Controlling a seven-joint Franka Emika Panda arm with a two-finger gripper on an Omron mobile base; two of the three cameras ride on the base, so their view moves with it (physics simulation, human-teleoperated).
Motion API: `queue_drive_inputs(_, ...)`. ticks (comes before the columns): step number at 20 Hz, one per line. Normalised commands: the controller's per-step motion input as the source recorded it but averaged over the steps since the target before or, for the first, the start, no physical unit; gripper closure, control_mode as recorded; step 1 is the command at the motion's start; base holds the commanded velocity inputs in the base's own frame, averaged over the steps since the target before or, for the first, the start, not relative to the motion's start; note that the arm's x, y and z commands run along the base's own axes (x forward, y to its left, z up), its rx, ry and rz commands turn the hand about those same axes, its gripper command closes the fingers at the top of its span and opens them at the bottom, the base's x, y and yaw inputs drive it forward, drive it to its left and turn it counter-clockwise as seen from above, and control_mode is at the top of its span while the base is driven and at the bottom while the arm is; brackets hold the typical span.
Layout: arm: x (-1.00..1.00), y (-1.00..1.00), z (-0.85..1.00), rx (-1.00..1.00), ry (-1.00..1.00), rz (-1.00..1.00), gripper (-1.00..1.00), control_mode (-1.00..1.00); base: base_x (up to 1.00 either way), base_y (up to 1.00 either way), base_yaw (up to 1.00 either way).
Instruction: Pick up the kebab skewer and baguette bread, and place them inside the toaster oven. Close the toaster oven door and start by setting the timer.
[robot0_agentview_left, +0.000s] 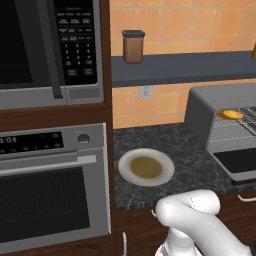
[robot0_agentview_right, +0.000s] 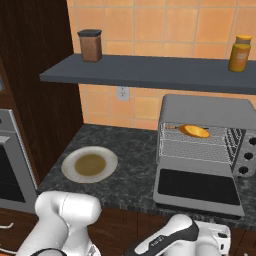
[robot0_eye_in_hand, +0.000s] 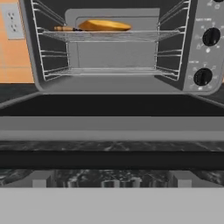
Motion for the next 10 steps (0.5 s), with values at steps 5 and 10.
queue_drive_inputs(5, 0.00, -0.02, -0.10, 0.00, 0.00, 0.00, -1.00, -1.00, 0.00, 0.00, 0.00)
queue_drive_inputs(10, 0.00, -0.01, -0.17, 0.00, 0.00, 0.00, -1.00, -1.00, 0.00, 0.00, 0.00)
